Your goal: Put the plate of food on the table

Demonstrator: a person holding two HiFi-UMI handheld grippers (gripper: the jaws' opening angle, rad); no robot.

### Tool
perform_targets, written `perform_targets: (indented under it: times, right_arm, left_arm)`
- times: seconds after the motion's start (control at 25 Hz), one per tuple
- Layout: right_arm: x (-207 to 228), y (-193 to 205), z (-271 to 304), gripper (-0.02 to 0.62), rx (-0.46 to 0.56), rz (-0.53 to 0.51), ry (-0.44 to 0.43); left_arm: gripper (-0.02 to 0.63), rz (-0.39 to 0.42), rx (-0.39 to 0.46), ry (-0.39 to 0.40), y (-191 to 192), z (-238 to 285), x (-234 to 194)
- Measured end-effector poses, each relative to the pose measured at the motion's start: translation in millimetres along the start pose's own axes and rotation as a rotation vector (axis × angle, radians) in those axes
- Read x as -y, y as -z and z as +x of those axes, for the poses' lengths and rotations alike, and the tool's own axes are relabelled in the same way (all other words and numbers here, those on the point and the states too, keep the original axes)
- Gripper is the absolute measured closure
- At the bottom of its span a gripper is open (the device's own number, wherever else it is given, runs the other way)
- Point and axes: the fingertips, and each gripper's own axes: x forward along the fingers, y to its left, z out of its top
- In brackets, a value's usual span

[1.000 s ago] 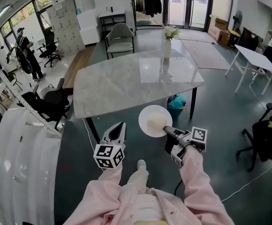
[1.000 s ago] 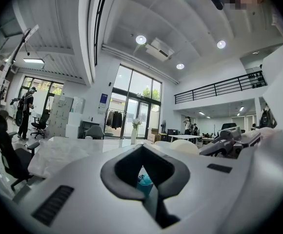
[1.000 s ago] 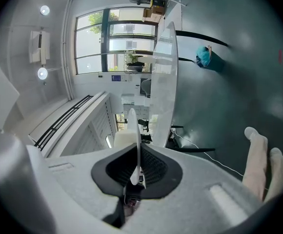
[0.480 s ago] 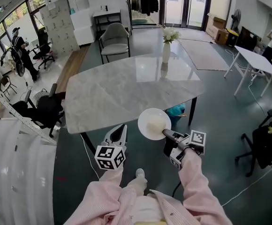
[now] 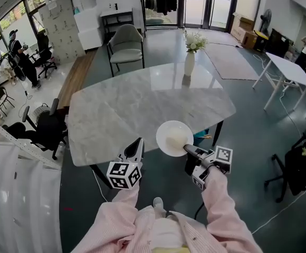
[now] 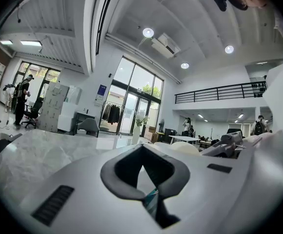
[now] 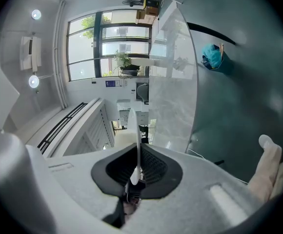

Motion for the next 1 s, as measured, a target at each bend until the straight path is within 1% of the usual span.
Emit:
perform_targets:
  times: [0.2,0.28,0.48,0.64,0.8,1.0]
  right_arm:
    - [0,-20,22,0.58,0.008,-0.007,0.0]
    - [1,-27,28,0.58,0.01,-0.01,0.007]
    - [6,-40,44,0.58,0.008,0.009,0.012]
    - [6,-60,56,0.58,0.008,0.011,0.015]
    - [12,-80,76,0.58,-0.011,0.029,0.022]
    - [18,-121,114,0.58,-0.052,0.021,0.025]
  left_arm:
    - [0.609,-0.013,0.012,0.004,-4,24,-17]
    - [0.609,-0.016,0.0,0.008,0,30,-20]
    - [0.609,-0.042,-0.017,-0.009,7,45,-38]
    - [0.609,-0.046,-0.029,0.002,8,67,-39]
    - [0.609,-0.063,-0.042,-0.022,12,88,-53]
    - [0.609,-0.087,-0.043,-0.062,12,133,-80]
